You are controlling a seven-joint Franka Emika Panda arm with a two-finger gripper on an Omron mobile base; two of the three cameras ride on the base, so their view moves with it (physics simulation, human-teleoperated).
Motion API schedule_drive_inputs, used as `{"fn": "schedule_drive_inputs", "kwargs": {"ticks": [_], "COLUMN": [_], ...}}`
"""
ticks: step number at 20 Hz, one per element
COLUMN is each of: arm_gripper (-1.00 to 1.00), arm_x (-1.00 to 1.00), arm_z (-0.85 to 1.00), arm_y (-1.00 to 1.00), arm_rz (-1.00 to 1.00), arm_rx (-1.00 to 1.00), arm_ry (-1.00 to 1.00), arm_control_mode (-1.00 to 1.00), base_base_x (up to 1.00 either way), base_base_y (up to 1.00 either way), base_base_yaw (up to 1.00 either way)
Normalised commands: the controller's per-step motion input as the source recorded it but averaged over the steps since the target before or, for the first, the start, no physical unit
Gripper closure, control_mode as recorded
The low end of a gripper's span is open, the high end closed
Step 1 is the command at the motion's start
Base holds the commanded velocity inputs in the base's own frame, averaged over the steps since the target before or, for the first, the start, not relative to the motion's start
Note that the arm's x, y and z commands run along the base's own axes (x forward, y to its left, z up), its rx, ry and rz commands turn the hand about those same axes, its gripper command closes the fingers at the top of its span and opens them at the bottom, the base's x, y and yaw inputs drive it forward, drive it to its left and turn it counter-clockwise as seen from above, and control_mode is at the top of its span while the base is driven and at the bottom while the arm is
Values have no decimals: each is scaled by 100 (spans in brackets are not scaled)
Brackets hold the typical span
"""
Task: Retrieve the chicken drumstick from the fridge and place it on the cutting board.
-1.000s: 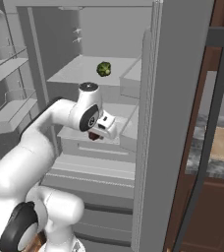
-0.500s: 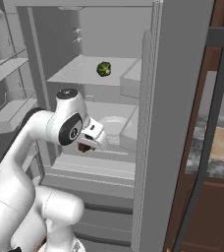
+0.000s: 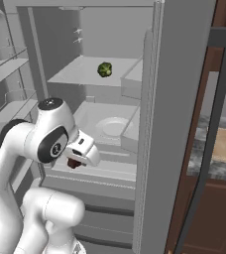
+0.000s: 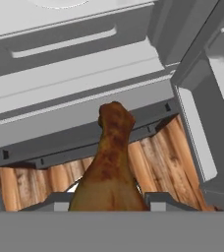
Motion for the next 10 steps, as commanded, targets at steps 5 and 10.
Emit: {"fn": "schedule_drive_inputs", "kwargs": {"ticks": [5,10], "arm_gripper": [100,100], "arm_x": [-12,0], "arm_z": [0,0], "arm_y": [1,0], "arm_rz": [0,0], "arm_rx": [0,0], "arm_ry": [0,0], "arm_control_mode": [-100,-100], "base_base_x": [0,0], "base_base_y": [0,0], "base_base_yaw": [0,0]}}
